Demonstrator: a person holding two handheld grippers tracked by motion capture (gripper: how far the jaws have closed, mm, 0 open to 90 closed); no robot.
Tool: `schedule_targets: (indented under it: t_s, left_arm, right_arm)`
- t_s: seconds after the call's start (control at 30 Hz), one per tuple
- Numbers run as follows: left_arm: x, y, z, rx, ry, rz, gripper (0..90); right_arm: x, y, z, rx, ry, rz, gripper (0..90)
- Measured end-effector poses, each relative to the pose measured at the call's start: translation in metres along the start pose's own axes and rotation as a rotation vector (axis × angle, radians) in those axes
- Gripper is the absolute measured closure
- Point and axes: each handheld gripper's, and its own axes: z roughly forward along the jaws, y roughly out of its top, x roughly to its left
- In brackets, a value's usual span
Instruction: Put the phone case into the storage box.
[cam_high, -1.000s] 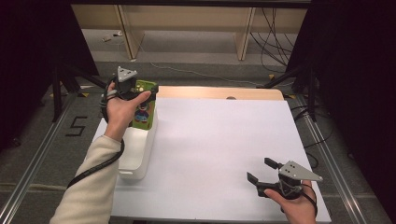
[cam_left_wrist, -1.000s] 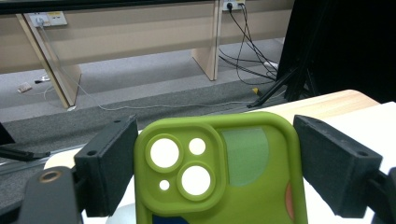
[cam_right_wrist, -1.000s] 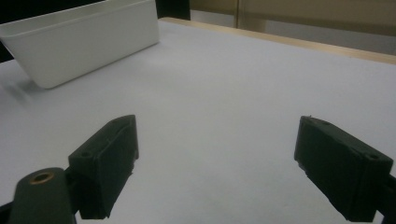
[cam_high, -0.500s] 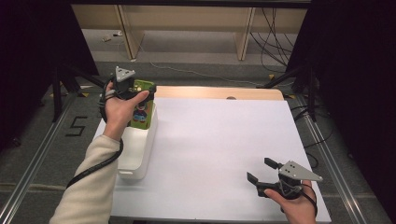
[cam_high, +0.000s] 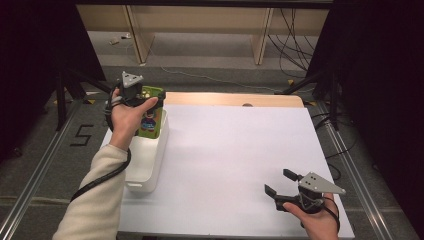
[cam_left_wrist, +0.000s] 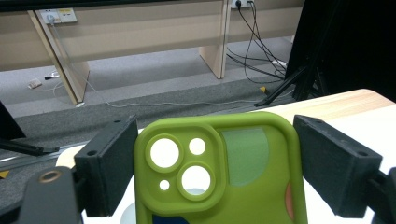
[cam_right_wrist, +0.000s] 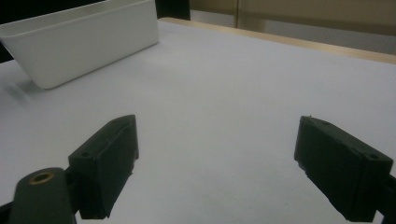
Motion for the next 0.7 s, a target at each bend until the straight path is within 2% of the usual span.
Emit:
schedule_targets:
  t_s: [0.7]
  left_arm:
    - [0.0048, -0.0017, 0.0023, -0.008, 0.007, 0.0, 16.7]
  right_arm:
    - [-0.0003, -0.0001, -0.0001, 0.0, 0.001, 0.002, 14.8]
